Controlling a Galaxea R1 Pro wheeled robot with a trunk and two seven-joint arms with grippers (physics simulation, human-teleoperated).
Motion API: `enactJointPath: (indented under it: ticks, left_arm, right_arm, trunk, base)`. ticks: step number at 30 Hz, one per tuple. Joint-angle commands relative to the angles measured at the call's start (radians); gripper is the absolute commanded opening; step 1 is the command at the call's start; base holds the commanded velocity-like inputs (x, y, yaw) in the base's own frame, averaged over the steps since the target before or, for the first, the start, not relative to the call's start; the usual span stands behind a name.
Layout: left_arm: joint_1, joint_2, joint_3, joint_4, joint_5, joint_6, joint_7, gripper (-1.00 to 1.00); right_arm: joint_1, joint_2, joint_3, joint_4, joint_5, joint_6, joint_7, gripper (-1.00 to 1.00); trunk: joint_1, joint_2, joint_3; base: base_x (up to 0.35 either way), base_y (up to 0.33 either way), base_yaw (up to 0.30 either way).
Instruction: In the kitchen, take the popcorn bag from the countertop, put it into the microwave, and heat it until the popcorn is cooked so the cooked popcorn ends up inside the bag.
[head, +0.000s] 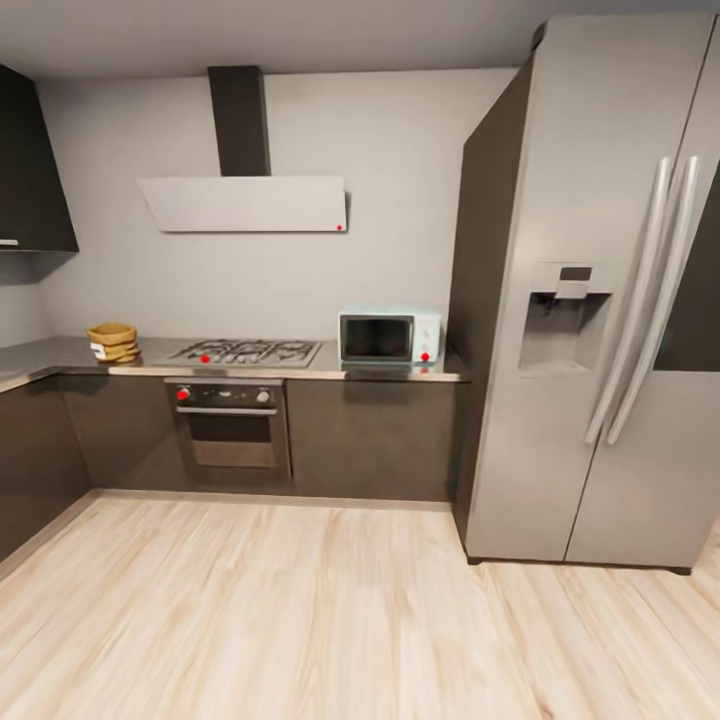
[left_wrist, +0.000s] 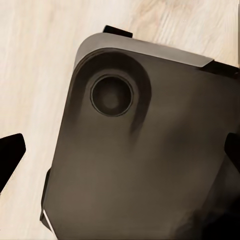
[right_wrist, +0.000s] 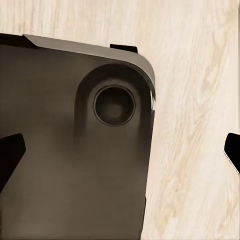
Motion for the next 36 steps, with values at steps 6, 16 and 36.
enactJointPath:
  ticks: [6,16,36]
  left_arm:
    - [0.0,-0.001,-0.009,-0.002,0.007,0.003,0.005,1.0]
    - [0.0,0.0,-0.005,-0.002,0.009,0.003,0.005,1.0]
    - [0.0,-0.003,-0.009,-0.002,0.009,0.003,0.009,1.0]
  right_arm:
    - [0.0,0.0,0.008,0.001,-0.013,-0.009,-0.001,1.0]
    - [0.0,-0.001,0.009,0.001,-0.006,-0.01,-0.001,1.0]
    - [0.0,0.0,0.012,0.001,-0.004,-0.004,-0.003,1.0]
  trunk:
    - [0.001,0.0,-0.001]
    - [0.001,0.0,-0.001]
    - [0.001,0.0,-0.001]
  base:
    - [0.323,0.025,-0.097]
    - [0.323,0.125,-0.012]
    - [0.323,0.128,0.0]
